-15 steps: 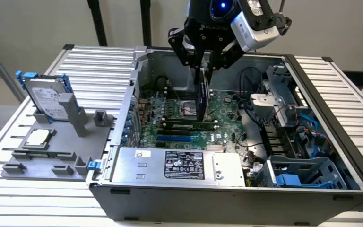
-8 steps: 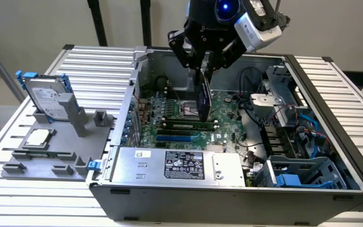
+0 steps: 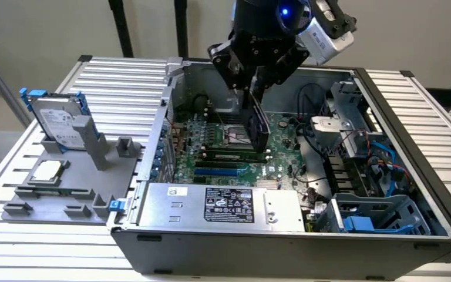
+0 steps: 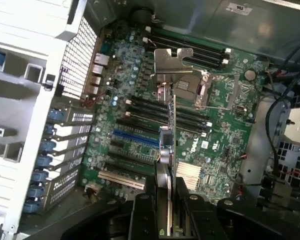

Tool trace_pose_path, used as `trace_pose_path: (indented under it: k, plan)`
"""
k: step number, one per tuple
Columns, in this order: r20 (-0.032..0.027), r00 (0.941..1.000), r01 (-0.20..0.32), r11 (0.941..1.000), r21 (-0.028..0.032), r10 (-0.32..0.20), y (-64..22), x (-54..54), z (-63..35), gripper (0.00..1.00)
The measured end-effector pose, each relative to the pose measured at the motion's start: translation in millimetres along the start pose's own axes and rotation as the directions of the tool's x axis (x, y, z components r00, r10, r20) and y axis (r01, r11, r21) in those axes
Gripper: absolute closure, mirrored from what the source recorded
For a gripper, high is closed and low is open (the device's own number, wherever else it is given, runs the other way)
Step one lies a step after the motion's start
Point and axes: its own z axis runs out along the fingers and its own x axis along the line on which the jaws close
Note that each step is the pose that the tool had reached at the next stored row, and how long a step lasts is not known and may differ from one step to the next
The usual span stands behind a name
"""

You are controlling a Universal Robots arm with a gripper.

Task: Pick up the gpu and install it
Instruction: 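Insert the gpu into the slot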

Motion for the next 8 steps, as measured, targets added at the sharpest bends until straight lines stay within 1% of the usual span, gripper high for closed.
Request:
trace_pose_path:
  k: [2, 4, 5, 6, 8]
  plan:
    - [-0.0003, 0.9992, 0.039, 0.9992, 0.0010, -0.039, -0.1, -0.1, 1.1, 1.00]
    - [-0.0007, 0.9969, 0.079, 0.9969, 0.0020, -0.079, -0.2, -0.1, 2.3, 1.00]
    - [-0.0009, 0.9952, 0.098, 0.9952, 0.0024, -0.098, -0.2, -0.1, 2.9, 1.00]
    - [-0.0013, 0.9923, 0.124, 0.9923, 0.0031, -0.124, -0.2, -0.1, 3.6, 1.00]
    - [-0.0017, 0.9871, 0.160, 0.9871, 0.0040, -0.160, -0.3, -0.1, 4.7, 1.00]
